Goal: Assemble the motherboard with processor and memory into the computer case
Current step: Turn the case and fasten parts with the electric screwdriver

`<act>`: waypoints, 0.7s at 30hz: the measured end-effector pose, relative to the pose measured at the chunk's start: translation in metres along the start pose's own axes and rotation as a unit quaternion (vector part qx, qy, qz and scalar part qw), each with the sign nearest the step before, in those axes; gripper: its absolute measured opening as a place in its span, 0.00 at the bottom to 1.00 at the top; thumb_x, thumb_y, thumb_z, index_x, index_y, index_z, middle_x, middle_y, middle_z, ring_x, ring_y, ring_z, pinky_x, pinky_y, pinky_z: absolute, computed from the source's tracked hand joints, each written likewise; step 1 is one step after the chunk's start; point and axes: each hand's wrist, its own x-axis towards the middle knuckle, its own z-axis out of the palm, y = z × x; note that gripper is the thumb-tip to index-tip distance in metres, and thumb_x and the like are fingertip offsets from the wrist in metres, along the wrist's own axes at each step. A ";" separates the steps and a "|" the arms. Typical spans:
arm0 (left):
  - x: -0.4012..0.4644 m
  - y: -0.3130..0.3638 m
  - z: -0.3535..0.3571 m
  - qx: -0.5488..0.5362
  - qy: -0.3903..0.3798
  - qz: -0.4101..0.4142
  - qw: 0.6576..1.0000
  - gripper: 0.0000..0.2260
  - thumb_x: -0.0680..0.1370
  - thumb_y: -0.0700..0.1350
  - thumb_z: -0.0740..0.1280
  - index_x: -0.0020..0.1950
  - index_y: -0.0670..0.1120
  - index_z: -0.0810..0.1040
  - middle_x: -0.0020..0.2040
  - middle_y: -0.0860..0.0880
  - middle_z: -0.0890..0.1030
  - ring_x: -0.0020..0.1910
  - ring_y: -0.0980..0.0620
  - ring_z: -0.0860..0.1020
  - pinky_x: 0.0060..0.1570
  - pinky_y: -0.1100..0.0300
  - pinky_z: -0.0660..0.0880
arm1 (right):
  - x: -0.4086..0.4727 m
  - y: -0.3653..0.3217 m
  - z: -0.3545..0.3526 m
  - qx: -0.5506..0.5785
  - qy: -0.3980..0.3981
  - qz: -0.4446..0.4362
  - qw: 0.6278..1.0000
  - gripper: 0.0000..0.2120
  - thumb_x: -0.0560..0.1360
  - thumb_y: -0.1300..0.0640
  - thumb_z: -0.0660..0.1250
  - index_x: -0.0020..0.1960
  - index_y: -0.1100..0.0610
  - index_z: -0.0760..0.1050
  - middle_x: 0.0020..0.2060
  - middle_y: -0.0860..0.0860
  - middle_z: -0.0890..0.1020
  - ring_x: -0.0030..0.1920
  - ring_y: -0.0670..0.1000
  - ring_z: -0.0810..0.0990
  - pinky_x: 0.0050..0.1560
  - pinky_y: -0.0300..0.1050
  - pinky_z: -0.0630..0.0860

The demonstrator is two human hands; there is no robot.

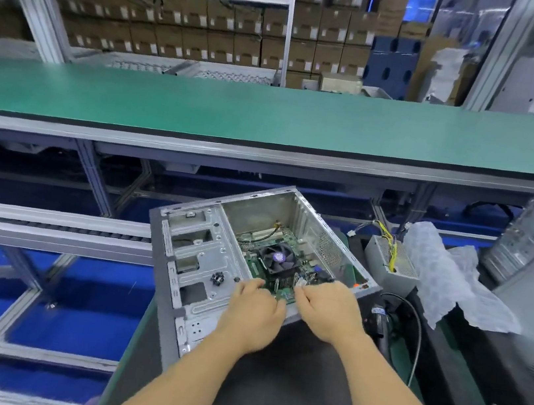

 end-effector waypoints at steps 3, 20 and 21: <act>0.003 -0.001 -0.013 -0.037 0.040 0.004 0.999 0.22 0.84 0.52 0.52 0.39 0.43 0.77 0.44 0.47 0.79 0.57 0.46 0.75 0.63 0.51 0.66 | -0.006 -0.022 -0.010 -0.002 -0.003 0.031 1.000 0.21 0.82 0.47 0.49 0.37 0.50 0.73 0.40 0.51 0.83 0.47 0.56 0.79 0.55 0.54 0.70; -0.006 -0.082 -0.032 -0.013 0.094 -0.084 0.992 0.30 0.81 0.64 0.43 0.81 0.53 0.55 0.81 0.50 0.57 0.79 0.50 0.52 0.77 0.46 0.54 | -0.024 -0.123 0.011 0.103 0.099 0.178 0.974 0.17 0.76 0.45 0.61 0.48 0.57 0.81 0.30 0.53 0.81 0.38 0.58 0.80 0.60 0.54 0.66; -0.006 -0.079 -0.031 -0.004 0.071 -0.099 0.993 0.32 0.80 0.66 0.42 0.81 0.54 0.51 0.82 0.50 0.53 0.80 0.50 0.49 0.77 0.45 0.52 | -0.024 -0.118 0.012 0.110 0.115 0.161 0.974 0.17 0.76 0.46 0.61 0.47 0.57 0.81 0.29 0.51 0.80 0.37 0.56 0.79 0.58 0.52 0.64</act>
